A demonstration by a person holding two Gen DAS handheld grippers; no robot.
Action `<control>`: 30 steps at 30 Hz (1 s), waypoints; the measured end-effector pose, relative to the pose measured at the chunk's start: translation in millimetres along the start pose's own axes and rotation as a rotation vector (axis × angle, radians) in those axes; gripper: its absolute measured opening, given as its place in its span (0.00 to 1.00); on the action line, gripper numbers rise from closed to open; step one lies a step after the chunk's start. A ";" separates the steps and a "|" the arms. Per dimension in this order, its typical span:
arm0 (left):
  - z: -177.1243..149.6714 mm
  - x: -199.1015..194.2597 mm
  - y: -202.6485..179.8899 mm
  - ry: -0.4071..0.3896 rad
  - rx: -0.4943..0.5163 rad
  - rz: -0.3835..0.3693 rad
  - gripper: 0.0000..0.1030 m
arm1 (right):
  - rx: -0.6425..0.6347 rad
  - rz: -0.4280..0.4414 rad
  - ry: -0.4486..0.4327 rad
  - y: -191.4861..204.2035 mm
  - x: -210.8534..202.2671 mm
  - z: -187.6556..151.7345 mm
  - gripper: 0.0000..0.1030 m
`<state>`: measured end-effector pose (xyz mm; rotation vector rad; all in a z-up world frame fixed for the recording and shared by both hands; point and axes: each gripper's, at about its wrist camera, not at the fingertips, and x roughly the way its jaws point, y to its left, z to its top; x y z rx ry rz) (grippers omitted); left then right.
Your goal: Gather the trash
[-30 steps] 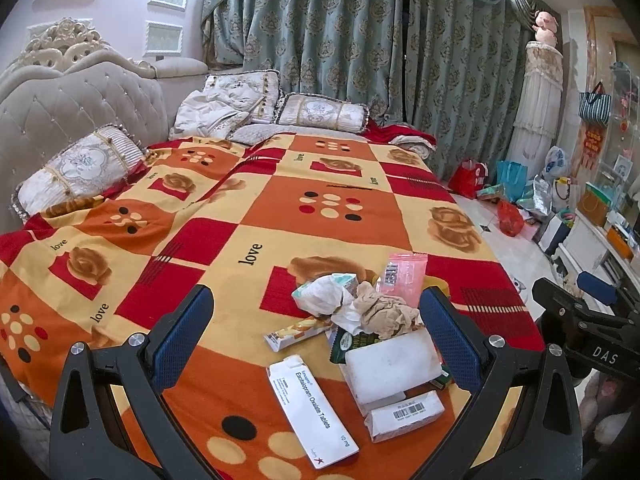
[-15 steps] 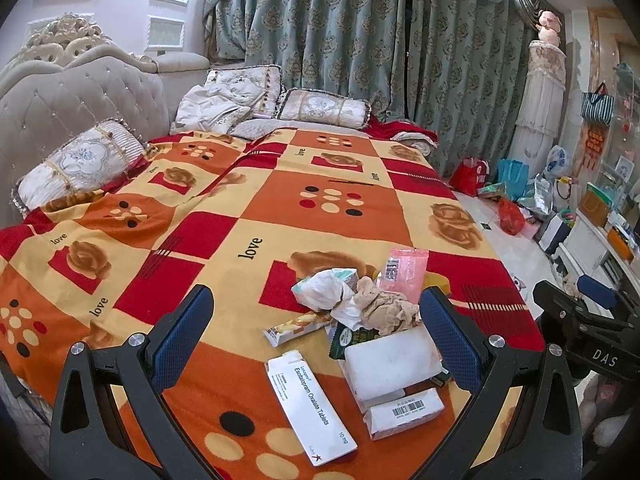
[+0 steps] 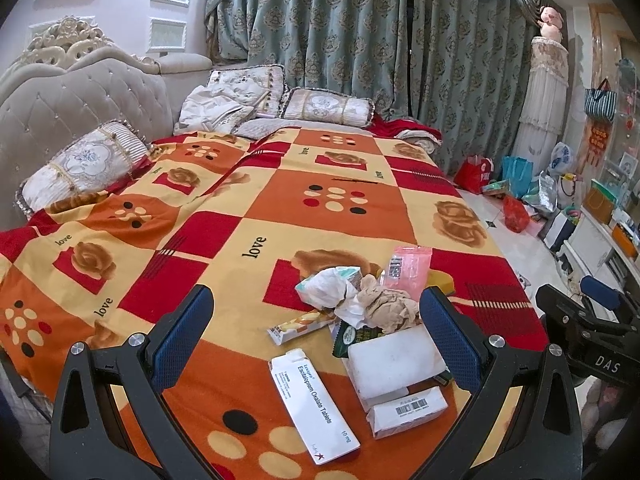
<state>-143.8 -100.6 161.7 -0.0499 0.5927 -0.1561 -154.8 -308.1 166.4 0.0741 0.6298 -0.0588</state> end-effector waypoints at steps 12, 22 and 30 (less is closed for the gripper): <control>-8.4 -1.1 23.8 0.063 0.019 0.015 0.99 | -0.033 0.066 0.094 -6.2 16.5 -15.7 1.00; -44.3 28.1 43.3 0.249 0.009 0.006 0.99 | -0.041 0.310 0.247 -1.3 34.0 -54.2 0.88; -57.7 50.3 50.6 0.324 -0.019 0.026 0.99 | 0.003 0.455 0.351 46.4 66.4 -77.8 0.86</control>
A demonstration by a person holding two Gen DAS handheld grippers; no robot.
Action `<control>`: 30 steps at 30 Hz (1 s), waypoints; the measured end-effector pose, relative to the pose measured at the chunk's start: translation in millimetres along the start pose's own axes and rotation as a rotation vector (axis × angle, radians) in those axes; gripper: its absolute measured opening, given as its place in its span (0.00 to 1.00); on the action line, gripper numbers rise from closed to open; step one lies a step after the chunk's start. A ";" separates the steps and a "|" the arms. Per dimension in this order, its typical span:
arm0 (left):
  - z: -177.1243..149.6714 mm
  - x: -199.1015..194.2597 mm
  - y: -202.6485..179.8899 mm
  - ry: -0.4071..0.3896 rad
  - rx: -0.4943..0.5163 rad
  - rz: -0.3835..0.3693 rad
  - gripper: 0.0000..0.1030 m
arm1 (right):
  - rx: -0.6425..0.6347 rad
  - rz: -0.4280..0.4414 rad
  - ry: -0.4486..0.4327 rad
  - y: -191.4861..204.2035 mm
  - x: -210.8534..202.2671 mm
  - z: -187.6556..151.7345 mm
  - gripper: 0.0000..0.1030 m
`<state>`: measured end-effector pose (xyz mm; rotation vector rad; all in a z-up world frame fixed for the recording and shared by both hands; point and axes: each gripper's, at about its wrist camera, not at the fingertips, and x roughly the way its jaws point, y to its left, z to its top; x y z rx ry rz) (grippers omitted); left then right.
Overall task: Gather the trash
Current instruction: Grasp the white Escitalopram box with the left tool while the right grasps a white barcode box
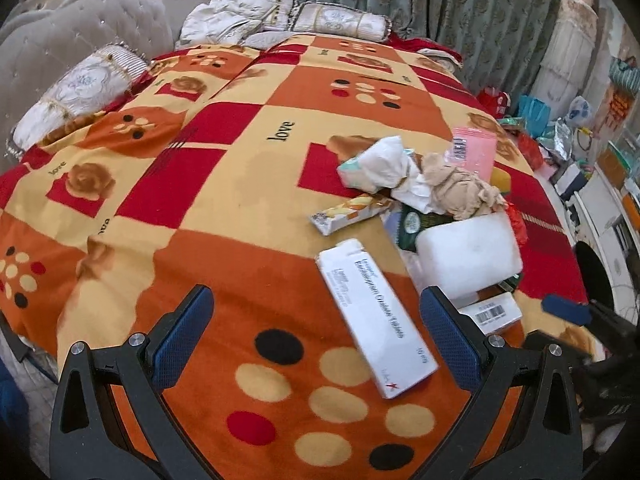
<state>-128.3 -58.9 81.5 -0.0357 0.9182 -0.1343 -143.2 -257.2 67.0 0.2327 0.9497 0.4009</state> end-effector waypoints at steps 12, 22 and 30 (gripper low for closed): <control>-2.7 14.6 5.7 0.038 -0.036 -0.011 0.99 | -0.088 -0.072 0.089 22.3 49.6 1.4 0.73; -8.8 58.3 -42.9 0.149 0.036 -0.043 0.56 | -0.025 -0.035 0.014 -12.7 -9.8 -2.9 0.73; -6.4 28.1 -35.3 0.152 0.039 -0.066 0.45 | -0.014 -0.078 -0.048 -38.5 -44.6 -10.5 0.73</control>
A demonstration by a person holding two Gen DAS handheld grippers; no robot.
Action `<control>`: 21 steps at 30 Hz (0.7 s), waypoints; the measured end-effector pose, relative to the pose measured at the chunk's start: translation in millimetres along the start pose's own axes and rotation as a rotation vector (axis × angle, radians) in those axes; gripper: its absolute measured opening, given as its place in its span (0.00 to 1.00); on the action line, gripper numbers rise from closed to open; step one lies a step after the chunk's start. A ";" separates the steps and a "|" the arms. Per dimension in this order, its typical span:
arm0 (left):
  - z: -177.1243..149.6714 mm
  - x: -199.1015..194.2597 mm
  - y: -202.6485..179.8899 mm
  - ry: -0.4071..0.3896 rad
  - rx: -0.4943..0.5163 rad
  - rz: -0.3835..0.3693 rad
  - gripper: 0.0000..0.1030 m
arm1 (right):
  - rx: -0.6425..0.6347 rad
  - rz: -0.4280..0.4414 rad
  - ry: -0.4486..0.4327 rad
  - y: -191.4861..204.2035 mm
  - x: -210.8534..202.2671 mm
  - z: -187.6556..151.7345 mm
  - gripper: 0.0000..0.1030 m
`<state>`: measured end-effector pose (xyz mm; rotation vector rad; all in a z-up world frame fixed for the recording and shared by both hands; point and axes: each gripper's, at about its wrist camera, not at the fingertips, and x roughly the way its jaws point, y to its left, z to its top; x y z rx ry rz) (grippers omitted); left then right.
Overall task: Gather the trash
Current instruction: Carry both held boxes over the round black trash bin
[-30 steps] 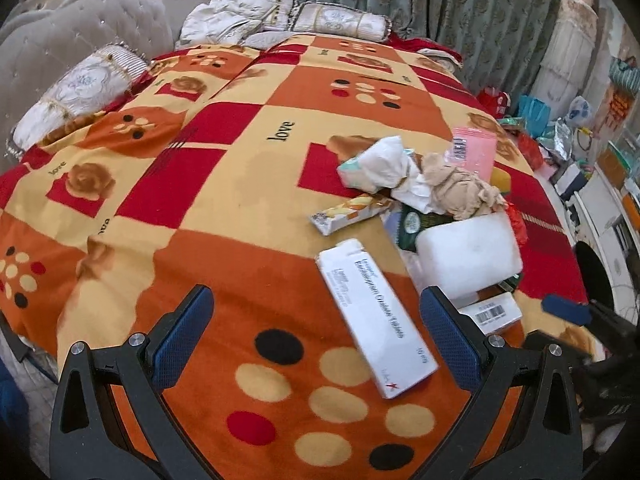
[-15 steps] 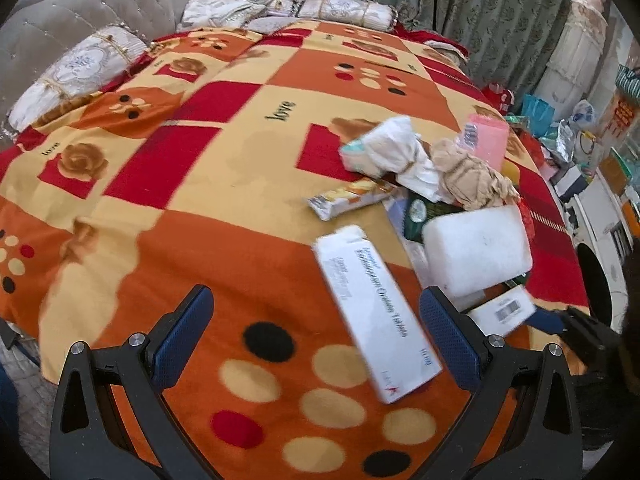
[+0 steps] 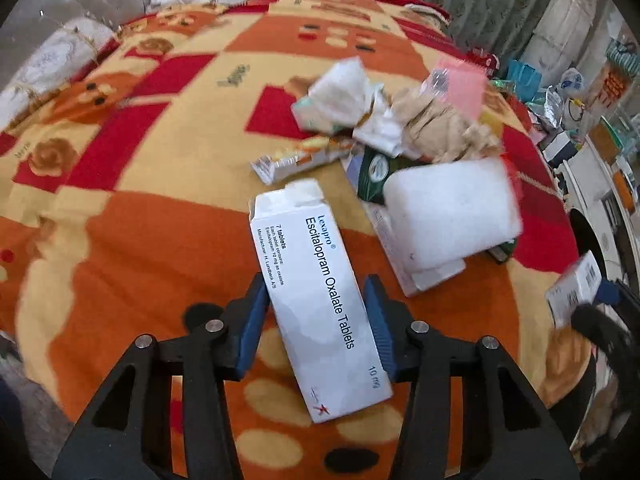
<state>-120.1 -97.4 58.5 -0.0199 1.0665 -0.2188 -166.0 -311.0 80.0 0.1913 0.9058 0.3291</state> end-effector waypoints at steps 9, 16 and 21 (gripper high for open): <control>25.7 -70.5 -79.3 -0.118 0.155 -0.132 0.45 | 0.128 -0.147 -0.079 -84.9 -56.7 -7.6 0.73; 43.6 -53.6 -210.0 -0.067 0.330 -0.350 0.45 | 0.284 -0.308 -0.088 -178.6 -90.3 -26.3 0.73; 54.1 -13.2 -298.3 0.012 0.376 -0.458 0.45 | 0.358 -0.381 -0.053 -238.8 -89.1 -33.7 0.73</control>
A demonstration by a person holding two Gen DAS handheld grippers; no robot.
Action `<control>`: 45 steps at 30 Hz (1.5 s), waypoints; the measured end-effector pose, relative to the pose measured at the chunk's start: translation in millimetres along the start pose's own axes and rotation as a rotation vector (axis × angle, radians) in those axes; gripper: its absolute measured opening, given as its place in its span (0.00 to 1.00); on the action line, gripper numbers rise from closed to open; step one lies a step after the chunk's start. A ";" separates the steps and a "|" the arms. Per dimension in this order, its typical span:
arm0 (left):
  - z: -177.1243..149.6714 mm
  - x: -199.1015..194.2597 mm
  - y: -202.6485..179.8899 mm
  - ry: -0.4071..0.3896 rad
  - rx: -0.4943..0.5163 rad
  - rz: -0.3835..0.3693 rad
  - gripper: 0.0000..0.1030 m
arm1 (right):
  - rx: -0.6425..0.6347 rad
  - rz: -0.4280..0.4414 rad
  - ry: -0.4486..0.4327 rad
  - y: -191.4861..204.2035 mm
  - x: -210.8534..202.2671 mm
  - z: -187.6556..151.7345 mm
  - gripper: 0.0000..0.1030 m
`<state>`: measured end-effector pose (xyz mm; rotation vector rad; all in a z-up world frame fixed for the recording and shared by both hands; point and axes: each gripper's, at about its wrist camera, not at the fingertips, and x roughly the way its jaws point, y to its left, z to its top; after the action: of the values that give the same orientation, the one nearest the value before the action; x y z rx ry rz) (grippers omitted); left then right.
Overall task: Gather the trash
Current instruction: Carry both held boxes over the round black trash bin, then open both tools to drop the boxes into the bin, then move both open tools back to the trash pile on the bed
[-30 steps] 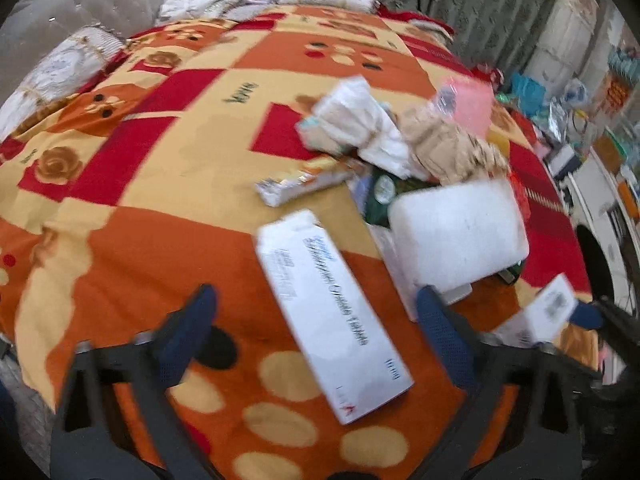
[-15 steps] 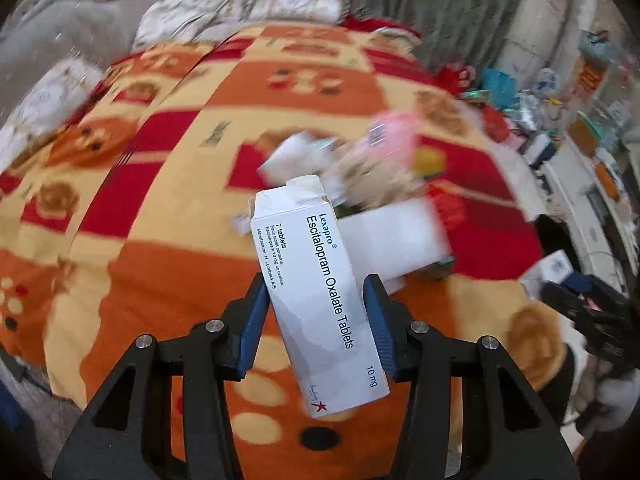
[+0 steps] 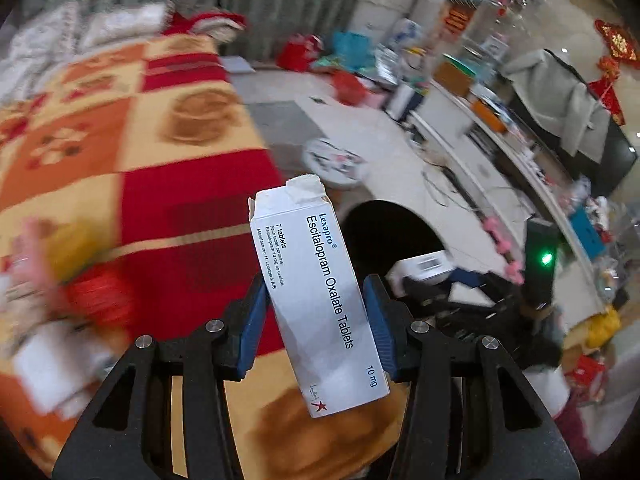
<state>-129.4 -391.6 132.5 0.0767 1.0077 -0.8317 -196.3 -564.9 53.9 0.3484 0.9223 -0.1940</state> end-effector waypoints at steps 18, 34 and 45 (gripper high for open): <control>40.7 109.9 -36.0 0.084 -0.035 -0.142 0.62 | 0.148 0.032 0.098 -65.5 22.8 -14.9 0.78; -2.7 7.1 18.1 -0.114 -0.028 0.174 0.62 | -0.020 0.080 -0.032 25.0 -9.5 -9.6 0.78; -41.2 -62.6 82.9 -0.213 -0.098 0.343 0.62 | -0.163 0.173 -0.041 116.9 -4.3 -10.9 0.78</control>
<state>-121.6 -280.1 132.4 0.0727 0.8037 -0.4655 -170.6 -452.3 75.9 0.2705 0.8566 0.0325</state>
